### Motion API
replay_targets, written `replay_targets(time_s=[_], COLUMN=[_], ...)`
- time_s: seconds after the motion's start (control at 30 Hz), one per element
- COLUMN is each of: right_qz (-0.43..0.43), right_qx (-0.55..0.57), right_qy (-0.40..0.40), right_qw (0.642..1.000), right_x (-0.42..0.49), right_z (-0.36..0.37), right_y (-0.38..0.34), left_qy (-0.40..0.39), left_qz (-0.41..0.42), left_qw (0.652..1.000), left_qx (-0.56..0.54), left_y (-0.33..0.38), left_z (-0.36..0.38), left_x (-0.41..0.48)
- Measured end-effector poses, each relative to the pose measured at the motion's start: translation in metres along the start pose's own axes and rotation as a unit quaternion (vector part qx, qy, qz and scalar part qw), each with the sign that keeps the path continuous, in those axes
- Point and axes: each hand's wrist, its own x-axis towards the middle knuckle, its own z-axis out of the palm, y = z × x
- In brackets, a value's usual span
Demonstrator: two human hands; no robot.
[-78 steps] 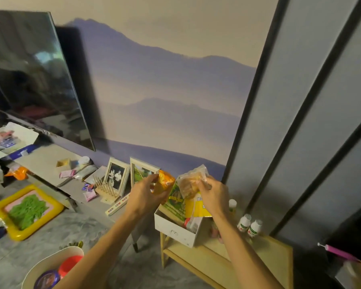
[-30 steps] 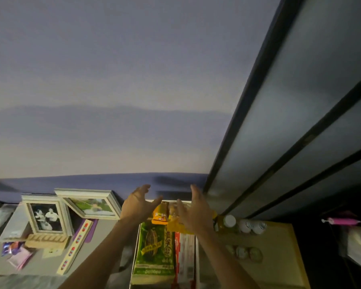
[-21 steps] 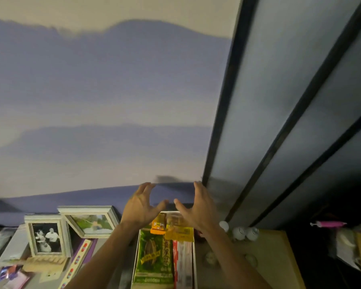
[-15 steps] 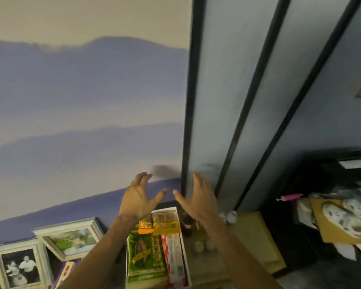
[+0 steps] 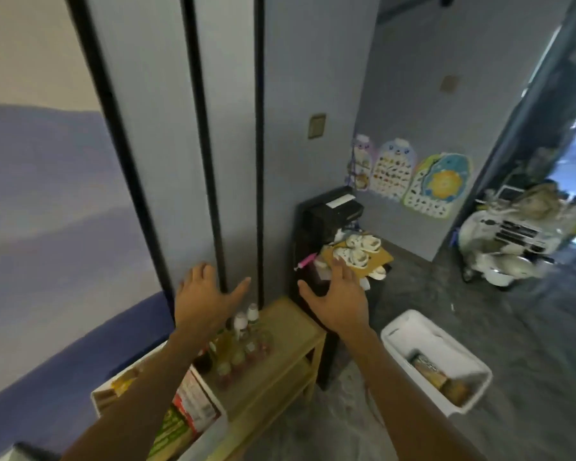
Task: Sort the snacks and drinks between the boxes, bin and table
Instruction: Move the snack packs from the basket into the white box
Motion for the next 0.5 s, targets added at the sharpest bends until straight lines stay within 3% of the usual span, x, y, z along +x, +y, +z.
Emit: replay_targets(time_s=[0.27, 0.5], right_qz=[0.153, 0.238], right_qx=[-0.025, -0.036], right_qy=[0.085, 0.121], right_qw=[0.984, 0.963], right_x=[-0.047, -0.076], right_z=[-0.115, -0.176], right_y=[0.168, 0.296], left_qy=[-0.055, -0.085], left_qz=[0.153, 0.227], left_qw=[0.984, 0.967], left_qx=[-0.068, -0.077], left_y=[0.197, 0.347], left_z=[0.066, 0.119], left_x=[-0.024, -0.062])
